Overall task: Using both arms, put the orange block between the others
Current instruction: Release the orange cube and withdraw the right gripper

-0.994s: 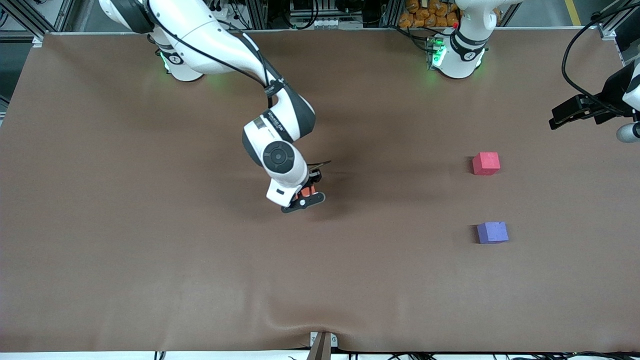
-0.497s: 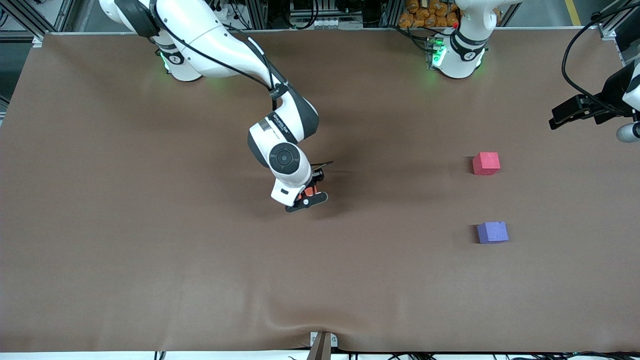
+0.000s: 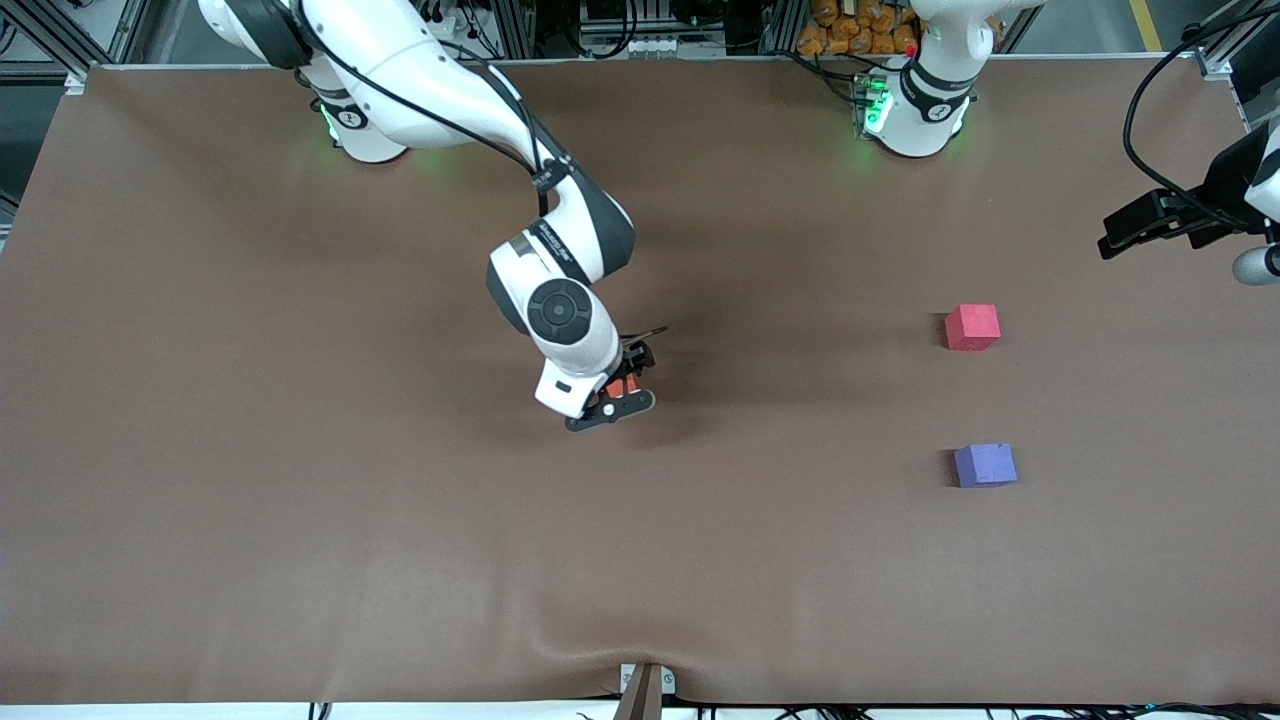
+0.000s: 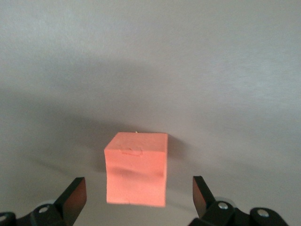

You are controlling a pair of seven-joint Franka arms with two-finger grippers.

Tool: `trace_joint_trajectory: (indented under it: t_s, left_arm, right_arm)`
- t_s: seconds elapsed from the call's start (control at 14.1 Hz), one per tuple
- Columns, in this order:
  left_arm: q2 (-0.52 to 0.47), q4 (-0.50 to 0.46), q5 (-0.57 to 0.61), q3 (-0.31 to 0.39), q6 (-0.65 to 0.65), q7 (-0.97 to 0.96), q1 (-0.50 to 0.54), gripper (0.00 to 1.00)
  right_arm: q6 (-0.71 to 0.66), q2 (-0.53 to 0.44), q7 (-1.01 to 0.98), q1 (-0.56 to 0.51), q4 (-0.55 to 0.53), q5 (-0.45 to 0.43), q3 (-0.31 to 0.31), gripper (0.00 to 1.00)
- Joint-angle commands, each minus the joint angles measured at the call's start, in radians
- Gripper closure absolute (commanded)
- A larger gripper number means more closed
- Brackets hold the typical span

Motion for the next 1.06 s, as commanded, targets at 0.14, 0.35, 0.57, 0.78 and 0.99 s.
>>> trace_joint_trajectory:
  t_s: [0.14,0.35,0.57,0.78,0.99]
  left_arm:
    - [0.002,-0.007,0.005,-0.008,-0.001,0.003,0.007,0.0]
    - [0.014,-0.003,0.005,-0.009,0.002,0.0,-0.003,0.0]
    - [0.034,-0.003,0.005,-0.012,0.003,0.0,-0.016,0.0]
    - [0.08,0.0,0.004,-0.017,0.043,-0.001,-0.077,0.0]
    - [0.155,0.004,-0.039,-0.019,0.109,-0.09,-0.167,0.0]
  right_arm:
    - [-0.189,-0.194,-0.19,-0.175,-0.037,-0.053,0.005,0.0]
    - [-0.232,-0.327,-0.197,-0.276,-0.116,-0.119,0.005,0.0]
    - [-0.232,-0.482,-0.233,-0.396,-0.248,-0.122,0.007,0.0]
    - [-0.238,-0.62,-0.345,-0.529,-0.368,-0.121,0.007,0.0]
    - [-0.278,-0.778,-0.341,-0.608,-0.477,-0.122,0.005,0.0]
